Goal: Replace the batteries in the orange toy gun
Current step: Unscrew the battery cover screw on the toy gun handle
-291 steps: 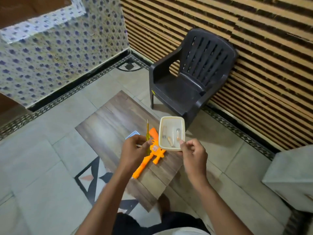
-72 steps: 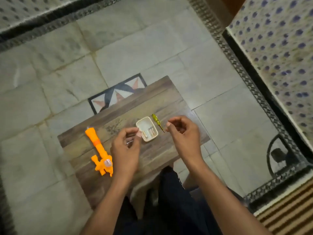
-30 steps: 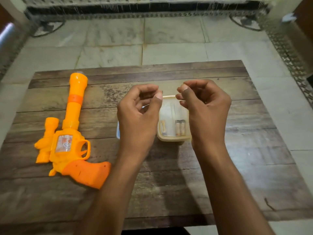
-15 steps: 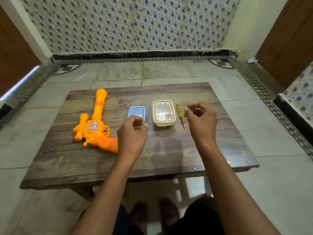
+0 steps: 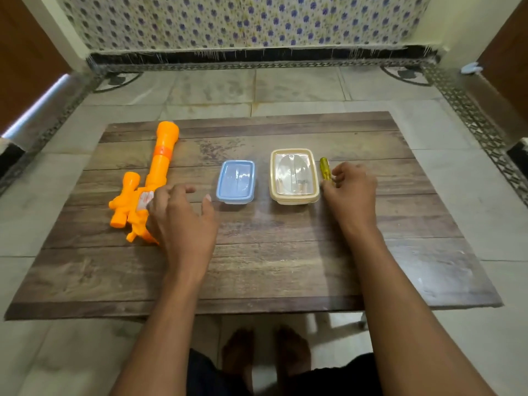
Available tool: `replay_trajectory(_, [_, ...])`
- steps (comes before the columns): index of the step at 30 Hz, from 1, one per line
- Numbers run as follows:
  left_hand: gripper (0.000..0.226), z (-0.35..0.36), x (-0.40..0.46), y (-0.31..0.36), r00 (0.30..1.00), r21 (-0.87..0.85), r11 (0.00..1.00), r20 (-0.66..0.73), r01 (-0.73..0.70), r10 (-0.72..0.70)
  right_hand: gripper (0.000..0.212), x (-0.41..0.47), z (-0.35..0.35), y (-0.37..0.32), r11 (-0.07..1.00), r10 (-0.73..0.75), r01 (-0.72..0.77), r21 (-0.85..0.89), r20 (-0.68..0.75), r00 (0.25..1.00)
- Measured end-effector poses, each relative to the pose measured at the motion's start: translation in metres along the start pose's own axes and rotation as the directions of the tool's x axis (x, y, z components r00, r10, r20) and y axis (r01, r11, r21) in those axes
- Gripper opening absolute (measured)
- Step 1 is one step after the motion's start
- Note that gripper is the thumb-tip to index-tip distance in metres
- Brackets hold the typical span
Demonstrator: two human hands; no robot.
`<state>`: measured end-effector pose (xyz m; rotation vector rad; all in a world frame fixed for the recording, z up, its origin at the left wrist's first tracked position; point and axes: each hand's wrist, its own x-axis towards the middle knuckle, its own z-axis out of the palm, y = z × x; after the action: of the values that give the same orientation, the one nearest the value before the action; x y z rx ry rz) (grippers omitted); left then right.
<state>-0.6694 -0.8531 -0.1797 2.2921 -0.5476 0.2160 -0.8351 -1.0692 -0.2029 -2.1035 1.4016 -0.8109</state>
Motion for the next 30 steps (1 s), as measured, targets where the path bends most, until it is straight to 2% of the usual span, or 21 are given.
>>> replay_trajectory(4, [0.035, -0.01, 0.007, -0.005, 0.981, -0.039, 0.98, -0.001, 0.196, -0.196, 0.006, 0.006, 0.0, -0.001, 0.988, 0.031, -0.03, -0.153, 0.001, 1.0])
replay_trajectory(5, [0.036, -0.012, 0.008, -0.006, 0.97, -0.045, 0.969, -0.009, 0.242, -0.243, 0.011, 0.006, -0.002, -0.003, 0.984, 0.053, -0.054, -0.168, -0.008, 0.999])
replay_trajectory(8, [0.044, -0.019, 0.011, -0.01, 0.92, -0.082, 0.918, -0.016, 0.388, -0.391, 0.021, 0.001, -0.008, -0.006, 0.983, 0.072, -0.079, -0.167, -0.049, 0.996])
replay_trajectory(12, [0.066, -0.027, 0.009, -0.015, 0.842, -0.104, 0.839, -0.02, 0.534, -0.539, 0.015, -0.006, -0.014, -0.013, 0.983, 0.054, -0.078, -0.168, -0.142, 0.988])
replay_trajectory(15, [0.087, -0.03, 0.009, -0.02, 0.787, -0.166, 0.776, 0.001, 0.609, -0.618, 0.023, -0.014, -0.024, -0.028, 0.996, -0.025, 0.005, -0.091, -0.229, 0.973])
replay_trajectory(18, [0.102, -0.033, 0.009, -0.023, 0.797, -0.23, 0.773, 0.014, 0.591, -0.604, 0.026, -0.024, -0.03, -0.05, 0.99, -0.136, 0.143, 0.008, -0.259, 0.956])
replay_trajectory(21, [0.107, -0.04, 0.015, -0.026, 0.799, -0.202, 0.782, 0.01, 0.59, -0.601, 0.023, -0.037, -0.019, -0.079, 0.96, -0.248, 0.271, 0.069, -0.237, 0.939])
replay_trajectory(23, [0.104, -0.044, 0.023, -0.03, 0.789, -0.224, 0.763, 0.046, 0.606, -0.613, 0.02, -0.046, -0.009, -0.096, 0.935, -0.315, 0.34, 0.098, -0.207, 0.926])
replay_trajectory(25, [0.092, -0.044, 0.027, -0.034, 0.79, -0.27, 0.748, 0.092, 0.606, -0.607, 0.02, -0.057, 0.001, -0.111, 0.911, -0.359, 0.381, 0.156, -0.154, 0.921])
replay_trajectory(30, [0.042, -0.042, 0.033, -0.049, 0.78, -0.419, 0.675, 0.148, 0.607, -0.609, 0.019, -0.083, 0.035, -0.138, 0.86, -0.457, 0.447, 0.248, -0.02, 0.889])
